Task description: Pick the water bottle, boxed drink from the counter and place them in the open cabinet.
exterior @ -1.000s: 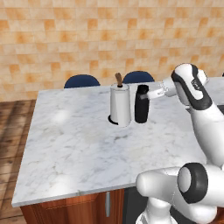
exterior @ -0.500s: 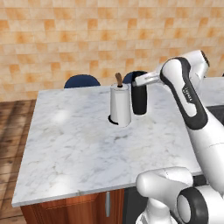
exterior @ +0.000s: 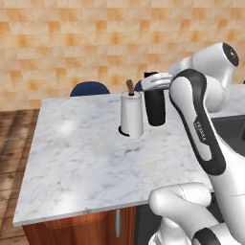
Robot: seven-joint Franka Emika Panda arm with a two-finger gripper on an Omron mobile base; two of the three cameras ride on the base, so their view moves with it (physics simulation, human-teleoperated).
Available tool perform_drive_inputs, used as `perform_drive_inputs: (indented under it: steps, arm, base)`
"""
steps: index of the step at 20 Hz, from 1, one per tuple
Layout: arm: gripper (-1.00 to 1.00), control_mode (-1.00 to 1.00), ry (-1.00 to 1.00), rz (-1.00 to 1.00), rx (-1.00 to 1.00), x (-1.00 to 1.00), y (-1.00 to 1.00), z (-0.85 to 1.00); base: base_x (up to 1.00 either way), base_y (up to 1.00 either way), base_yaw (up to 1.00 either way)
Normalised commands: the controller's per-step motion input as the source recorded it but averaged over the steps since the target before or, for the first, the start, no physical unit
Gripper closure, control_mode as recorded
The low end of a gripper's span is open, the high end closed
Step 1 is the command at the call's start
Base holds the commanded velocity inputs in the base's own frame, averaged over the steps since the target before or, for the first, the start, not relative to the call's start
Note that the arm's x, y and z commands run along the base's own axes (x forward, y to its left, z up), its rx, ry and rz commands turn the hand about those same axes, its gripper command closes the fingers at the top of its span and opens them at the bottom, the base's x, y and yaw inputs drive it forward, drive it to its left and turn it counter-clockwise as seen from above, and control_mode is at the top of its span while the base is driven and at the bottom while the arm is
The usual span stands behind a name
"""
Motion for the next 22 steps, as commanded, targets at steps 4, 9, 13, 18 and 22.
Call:
perform_drive_inputs:
  steps: [4,9,13,18,22]
  arm:
    - [1.0,-1.0,0.0,-0.28,-0.03,-0.69,0.0,0.09]
    - [1.0,-1.0,0.0,-0.43,0.0,-0.76,-0.26,0.0]
    - [1.0,-1.0,0.0,-0.44,0.0,-0.62,-0.33,0.0]
    - [1.0,-1.0,0.0,-0.19,0.0,-0.41,0.0,0.09]
    - [1.0,-1.0,0.0,0.0,0.0,0.0,0.0,0.0]
  base:
    - [0.0,0.0,0.0]
    - [0.0,0.0,0.0]
    - [0.0,0.0,0.0]
    - [0.0,0.0,0.0]
    - [0.0,0.0,0.0]
